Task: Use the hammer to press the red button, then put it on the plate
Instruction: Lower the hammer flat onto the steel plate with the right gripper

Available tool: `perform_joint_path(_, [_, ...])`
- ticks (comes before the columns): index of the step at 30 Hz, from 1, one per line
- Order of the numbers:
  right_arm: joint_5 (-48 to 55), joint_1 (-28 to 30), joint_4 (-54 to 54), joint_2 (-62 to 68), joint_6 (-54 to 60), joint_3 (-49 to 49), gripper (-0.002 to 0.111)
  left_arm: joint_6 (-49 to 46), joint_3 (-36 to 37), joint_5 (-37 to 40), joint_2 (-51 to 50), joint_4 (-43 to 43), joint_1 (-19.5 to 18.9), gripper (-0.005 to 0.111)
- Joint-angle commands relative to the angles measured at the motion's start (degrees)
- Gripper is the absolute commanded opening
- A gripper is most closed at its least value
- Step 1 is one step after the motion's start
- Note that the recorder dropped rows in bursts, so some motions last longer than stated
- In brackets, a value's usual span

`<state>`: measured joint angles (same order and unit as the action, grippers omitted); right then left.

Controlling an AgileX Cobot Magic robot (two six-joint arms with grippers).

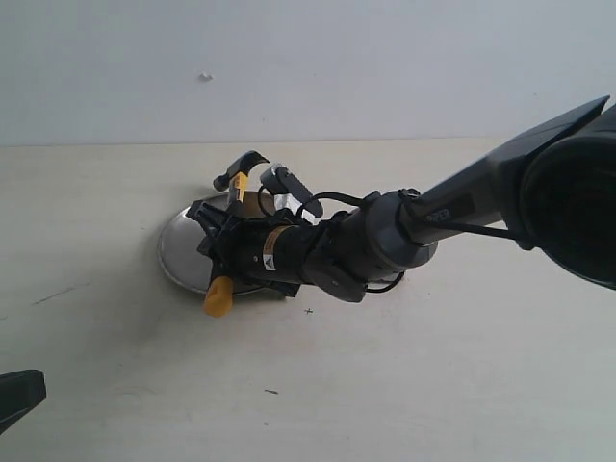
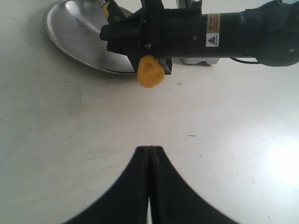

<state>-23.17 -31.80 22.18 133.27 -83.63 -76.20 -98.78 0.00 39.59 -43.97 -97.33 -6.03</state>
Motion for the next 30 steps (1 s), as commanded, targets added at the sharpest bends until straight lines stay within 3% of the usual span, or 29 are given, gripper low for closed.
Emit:
perform_joint_path(1, [-3.12,0.14,0.74,0.11,0.46,-0.86,0.036,0.30,-0.19,0.59,0.33,-0.31,-0.18,0.000])
perform_joint_path(5, [-3.25,0.14,0.84,0.00,-1.09,-0.86,0.043,0.30,-0.19,0.59,0.33,-0.31,-0.18,0.000])
perform_joint_path(14, [-2.39,0.14,8.35,-2.73,-6.73,-0.86,0.044,0.30,-0.19,0.59,0.33,-0.31,-0.18,0.000])
perform_joint_path(19, [3.66,0.14,12.72,-5.44,-9.59,-0.73,0.044,0.30,-0.19,0.59,0.33,-0.31,-0.18,0.000])
perform_joint_path(30, [7.85,0.14,38.20,-6.77,-31.40,-0.73,0.044,0.30,-0.19,0.70,0.33,-0.31,-0.18,0.000])
